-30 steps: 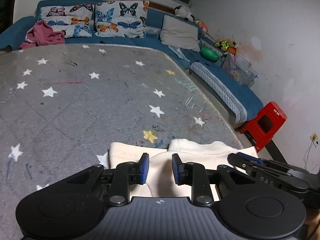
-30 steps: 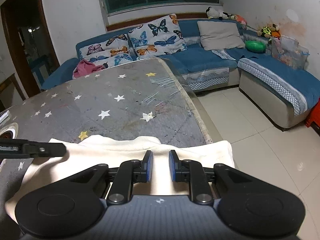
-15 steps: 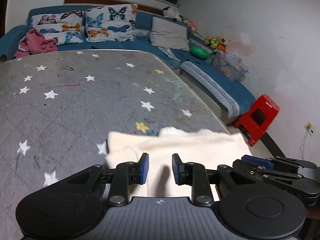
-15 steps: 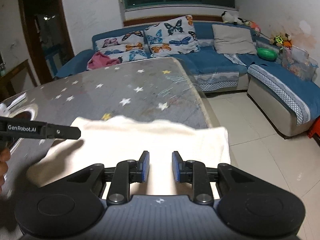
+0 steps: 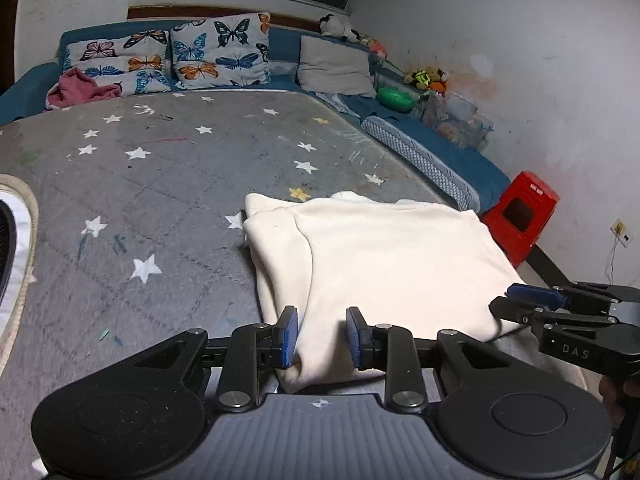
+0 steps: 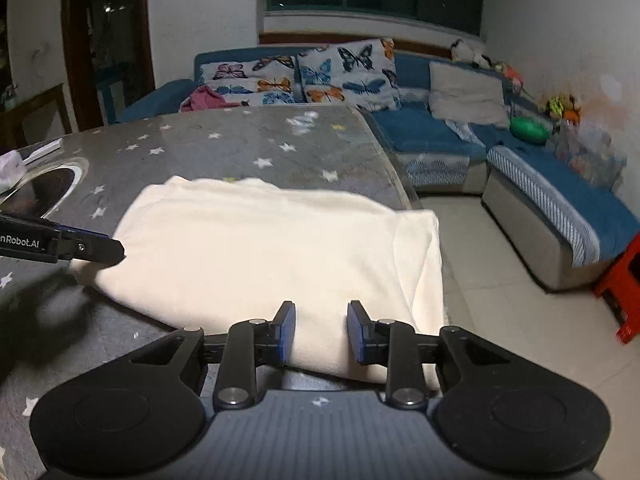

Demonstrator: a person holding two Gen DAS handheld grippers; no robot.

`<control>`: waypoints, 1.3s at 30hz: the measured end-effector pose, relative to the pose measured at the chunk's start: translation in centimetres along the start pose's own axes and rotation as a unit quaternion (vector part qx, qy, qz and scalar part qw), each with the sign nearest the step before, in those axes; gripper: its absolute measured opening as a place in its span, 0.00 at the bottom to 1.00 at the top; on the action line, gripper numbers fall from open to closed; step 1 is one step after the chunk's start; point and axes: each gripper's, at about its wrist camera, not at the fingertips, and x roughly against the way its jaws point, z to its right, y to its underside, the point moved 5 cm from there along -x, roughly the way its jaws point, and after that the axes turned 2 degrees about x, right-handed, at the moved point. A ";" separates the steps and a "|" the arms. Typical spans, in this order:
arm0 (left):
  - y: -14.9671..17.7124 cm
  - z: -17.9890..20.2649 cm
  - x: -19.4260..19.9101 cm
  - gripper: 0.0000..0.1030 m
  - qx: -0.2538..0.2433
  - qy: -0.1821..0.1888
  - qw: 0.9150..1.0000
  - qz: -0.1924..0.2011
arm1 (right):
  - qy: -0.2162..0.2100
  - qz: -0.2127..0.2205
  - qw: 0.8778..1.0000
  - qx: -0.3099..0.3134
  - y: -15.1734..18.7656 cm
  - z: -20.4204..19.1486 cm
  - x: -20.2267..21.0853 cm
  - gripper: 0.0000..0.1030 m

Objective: Fold clothes

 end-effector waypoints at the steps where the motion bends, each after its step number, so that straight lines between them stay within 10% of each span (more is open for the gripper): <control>1: 0.1 0.0 0.2 0.28 -0.001 0.000 1.000 0.002 | -0.004 0.006 1.000 0.007 -0.2 -0.3 0.4 0.28; 12: 1.0 -0.5 -0.1 0.44 0.001 -0.015 1.000 -0.012 | -0.027 0.000 0.999 0.044 0.1 -4.1 -1.1 0.33; 28: 2.1 -0.5 4.3 0.94 -0.005 -0.037 0.999 0.011 | 0.003 0.031 0.999 -0.006 0.2 -5.3 1.5 0.82; 39: 3.3 -0.4 7.2 1.00 -0.016 -0.048 0.999 0.022 | 0.014 0.039 0.999 -0.033 0.9 -6.4 3.2 0.99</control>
